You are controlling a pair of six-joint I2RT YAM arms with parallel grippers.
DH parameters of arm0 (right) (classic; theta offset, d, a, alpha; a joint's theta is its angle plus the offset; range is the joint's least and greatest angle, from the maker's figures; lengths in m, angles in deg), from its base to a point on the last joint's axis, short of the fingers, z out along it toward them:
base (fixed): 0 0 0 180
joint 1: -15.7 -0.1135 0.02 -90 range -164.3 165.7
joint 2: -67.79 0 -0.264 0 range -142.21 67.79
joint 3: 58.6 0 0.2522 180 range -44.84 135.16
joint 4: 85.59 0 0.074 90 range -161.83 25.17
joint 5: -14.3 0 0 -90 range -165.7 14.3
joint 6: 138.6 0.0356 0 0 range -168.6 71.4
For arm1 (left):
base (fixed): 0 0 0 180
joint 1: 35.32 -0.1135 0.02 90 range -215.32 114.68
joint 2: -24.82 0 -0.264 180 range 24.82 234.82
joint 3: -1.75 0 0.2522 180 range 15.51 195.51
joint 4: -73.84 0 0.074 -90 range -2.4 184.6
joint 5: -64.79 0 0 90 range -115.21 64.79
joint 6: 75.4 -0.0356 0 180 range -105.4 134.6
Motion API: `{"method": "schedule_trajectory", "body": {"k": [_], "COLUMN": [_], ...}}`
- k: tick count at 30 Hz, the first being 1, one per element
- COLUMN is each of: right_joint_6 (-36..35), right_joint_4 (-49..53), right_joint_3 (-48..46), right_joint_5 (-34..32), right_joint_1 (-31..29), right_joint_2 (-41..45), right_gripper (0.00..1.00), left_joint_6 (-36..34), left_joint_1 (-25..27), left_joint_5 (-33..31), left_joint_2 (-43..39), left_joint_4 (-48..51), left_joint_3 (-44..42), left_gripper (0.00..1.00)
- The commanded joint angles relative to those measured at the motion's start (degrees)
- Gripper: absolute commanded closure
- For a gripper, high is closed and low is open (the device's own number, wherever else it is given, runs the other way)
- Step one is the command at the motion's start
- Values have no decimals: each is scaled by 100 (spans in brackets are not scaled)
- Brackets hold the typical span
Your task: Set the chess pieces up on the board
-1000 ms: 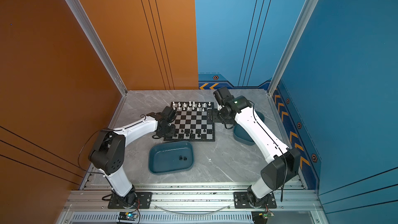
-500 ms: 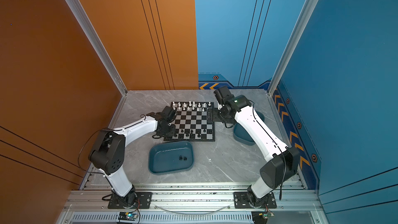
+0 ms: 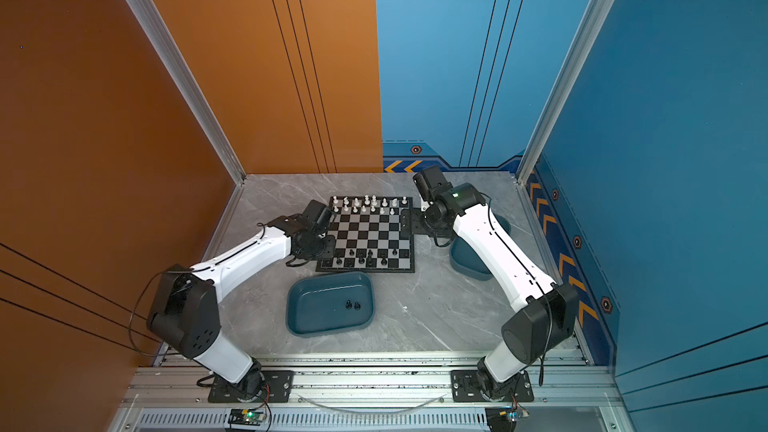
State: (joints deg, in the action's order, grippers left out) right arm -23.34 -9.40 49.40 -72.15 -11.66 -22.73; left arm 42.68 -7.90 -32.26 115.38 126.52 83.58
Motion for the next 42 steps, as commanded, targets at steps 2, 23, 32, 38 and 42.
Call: {"method": "schedule_trajectory", "body": {"k": [2, 23, 32, 38, 42], "right_joint_6": [-83, -7, 197, 441, 539], "right_joint_4": [67, 211, 237, 116, 28], "right_joint_3": [-131, 513, 1053, 1027, 1018], "right_joint_5": [101, 333, 279, 393, 430], "right_joint_1": [-178, -2274, -2915, -3108, -3186], "right_joint_2": [227, -1163, -2303, -2645, -2750], "right_gripper": [32, 50, 47, 56, 57], "left_joint_6": [339, 892, 1198, 1245, 1062], "left_joint_1": [40, -104, -29, 150, 141], "left_joint_5": [-301, -339, -289, -519, -586], "left_joint_2": [-698, -4355, -4867, -5144, -5115], "left_joint_4": [289, 1134, 1288, 1250, 1250], "left_joint_3": [-439, -2434, -2624, -2733, -2596], "left_gripper": [63, 56, 55, 55, 53]}}
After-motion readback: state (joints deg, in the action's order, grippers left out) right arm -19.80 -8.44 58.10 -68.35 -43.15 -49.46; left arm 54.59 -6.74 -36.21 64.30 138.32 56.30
